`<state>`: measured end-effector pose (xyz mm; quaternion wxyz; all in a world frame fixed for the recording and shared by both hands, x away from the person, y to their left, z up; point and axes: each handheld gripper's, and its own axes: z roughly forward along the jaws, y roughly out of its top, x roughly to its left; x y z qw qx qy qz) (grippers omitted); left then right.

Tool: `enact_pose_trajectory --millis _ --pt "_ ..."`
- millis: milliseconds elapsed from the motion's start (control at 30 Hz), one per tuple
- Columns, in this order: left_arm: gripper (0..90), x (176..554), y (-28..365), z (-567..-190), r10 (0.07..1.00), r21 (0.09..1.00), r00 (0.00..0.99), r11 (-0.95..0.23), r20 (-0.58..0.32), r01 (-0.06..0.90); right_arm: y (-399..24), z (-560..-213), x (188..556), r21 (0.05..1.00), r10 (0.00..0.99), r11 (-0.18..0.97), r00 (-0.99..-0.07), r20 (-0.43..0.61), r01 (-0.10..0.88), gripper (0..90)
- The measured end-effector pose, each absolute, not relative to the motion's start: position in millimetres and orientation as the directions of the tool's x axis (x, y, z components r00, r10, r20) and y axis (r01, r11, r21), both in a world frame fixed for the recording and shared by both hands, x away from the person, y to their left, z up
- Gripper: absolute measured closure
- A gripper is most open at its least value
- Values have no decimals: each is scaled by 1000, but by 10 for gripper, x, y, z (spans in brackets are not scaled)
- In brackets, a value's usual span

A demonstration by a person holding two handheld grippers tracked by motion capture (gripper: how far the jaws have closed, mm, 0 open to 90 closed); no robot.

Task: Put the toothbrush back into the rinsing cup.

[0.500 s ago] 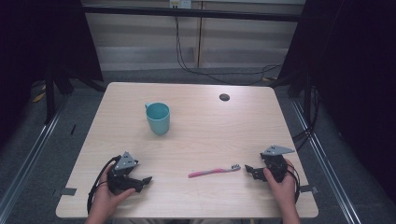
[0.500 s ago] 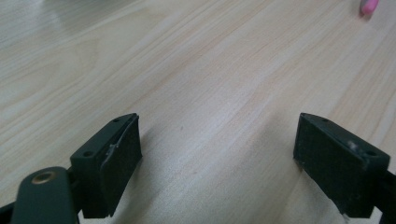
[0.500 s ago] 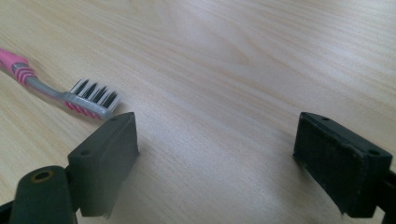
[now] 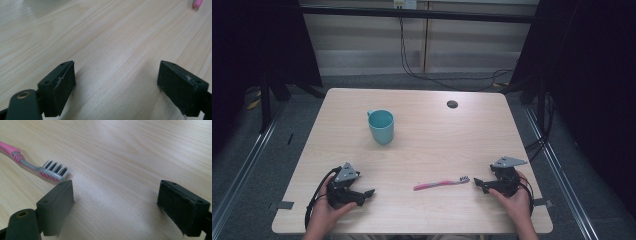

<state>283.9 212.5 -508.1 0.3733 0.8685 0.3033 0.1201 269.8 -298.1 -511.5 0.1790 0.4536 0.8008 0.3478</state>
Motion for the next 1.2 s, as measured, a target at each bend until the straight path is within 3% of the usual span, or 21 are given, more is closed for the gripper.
enact_pose_trajectory --millis 200,567,1200 --pt "147 2839 2126 -5081 616 721 787 -537 -18 437 -2976 -5029 2734 701 821 358 -566 80 618 172" --pt "148 2839 2125 -5082 617 722 787 -536 -19 438 -2704 -4779 2808 616 718 547 -696 4 567 190" --pt "148 2839 2125 -5082 617 722 787 -537 -18 437 -2462 -4601 2863 532 615 666 -789 5 523 213"
